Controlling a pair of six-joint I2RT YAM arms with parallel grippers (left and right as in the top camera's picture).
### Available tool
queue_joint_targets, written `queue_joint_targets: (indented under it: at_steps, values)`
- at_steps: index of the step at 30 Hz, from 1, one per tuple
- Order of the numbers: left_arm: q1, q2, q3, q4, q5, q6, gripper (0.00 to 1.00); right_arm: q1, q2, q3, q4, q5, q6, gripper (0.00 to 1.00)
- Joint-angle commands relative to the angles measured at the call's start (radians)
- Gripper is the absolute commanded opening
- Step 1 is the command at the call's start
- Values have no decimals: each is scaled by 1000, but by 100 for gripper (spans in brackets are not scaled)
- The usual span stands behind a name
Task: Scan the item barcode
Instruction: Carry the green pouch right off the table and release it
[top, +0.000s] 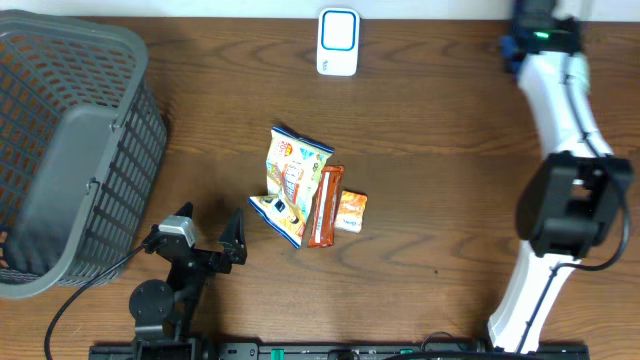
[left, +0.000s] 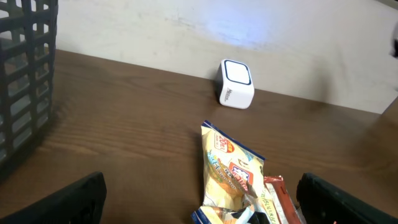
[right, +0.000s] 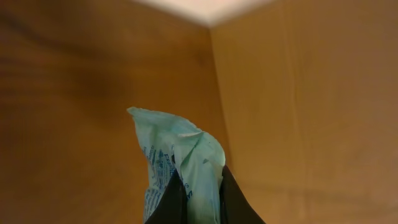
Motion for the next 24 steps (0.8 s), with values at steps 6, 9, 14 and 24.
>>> queue_joint_targets:
  at_steps: [6, 9, 14, 24]
  values:
    - [5, -1, -28, -11, 16, 2, 98, -250, -1, -173, 20, -96, 236, 1]
    - [5, -1, -28, -11, 16, 2, 98, -321, 0, -249, 70, -112, 282, 1]
    - [5, -1, -28, -11, 16, 2, 98, -405, 0, -304, 106, -111, 360, 1]
    - [5, -1, -28, -11, 16, 2, 98, -389, -47, -264, 62, -126, 465, 99]
